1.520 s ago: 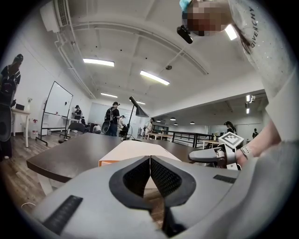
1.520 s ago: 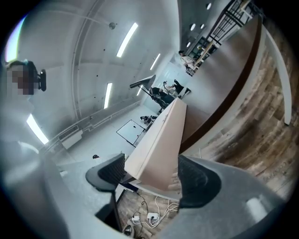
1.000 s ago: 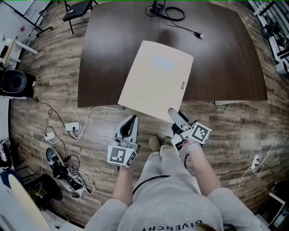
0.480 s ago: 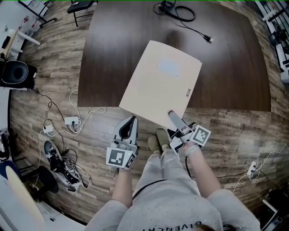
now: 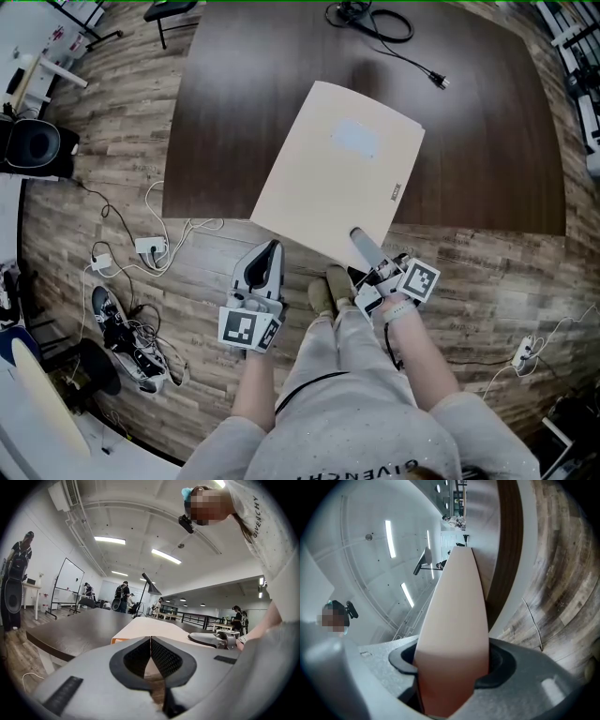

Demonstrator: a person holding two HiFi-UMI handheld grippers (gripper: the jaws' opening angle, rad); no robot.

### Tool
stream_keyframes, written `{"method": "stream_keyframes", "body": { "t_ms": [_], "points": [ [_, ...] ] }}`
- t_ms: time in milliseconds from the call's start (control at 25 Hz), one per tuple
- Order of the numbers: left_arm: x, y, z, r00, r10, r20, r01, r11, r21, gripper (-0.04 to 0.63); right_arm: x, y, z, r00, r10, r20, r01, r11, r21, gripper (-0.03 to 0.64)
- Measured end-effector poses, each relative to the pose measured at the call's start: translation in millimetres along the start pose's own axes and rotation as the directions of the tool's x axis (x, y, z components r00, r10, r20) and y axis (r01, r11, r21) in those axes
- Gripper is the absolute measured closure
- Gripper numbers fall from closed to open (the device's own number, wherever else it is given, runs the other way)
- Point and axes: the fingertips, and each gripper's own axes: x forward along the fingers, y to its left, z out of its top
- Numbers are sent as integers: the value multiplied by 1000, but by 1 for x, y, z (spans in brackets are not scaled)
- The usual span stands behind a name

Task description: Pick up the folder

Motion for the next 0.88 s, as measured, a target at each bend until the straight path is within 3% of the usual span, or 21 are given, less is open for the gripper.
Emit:
{"method": "stream_keyframes", "body": {
  "t_ms": [480, 880],
  "points": [
    [-9, 1, 9, 1000, 3, 21, -3, 1000, 4, 595, -10, 9, 1, 1000, -23, 15, 24, 999, -27, 341],
    [-5, -15, 20, 999, -17, 33, 16, 1000, 9, 595, -25, 28, 21, 996, -53, 69, 60, 992, -108, 344]
  ]
}}
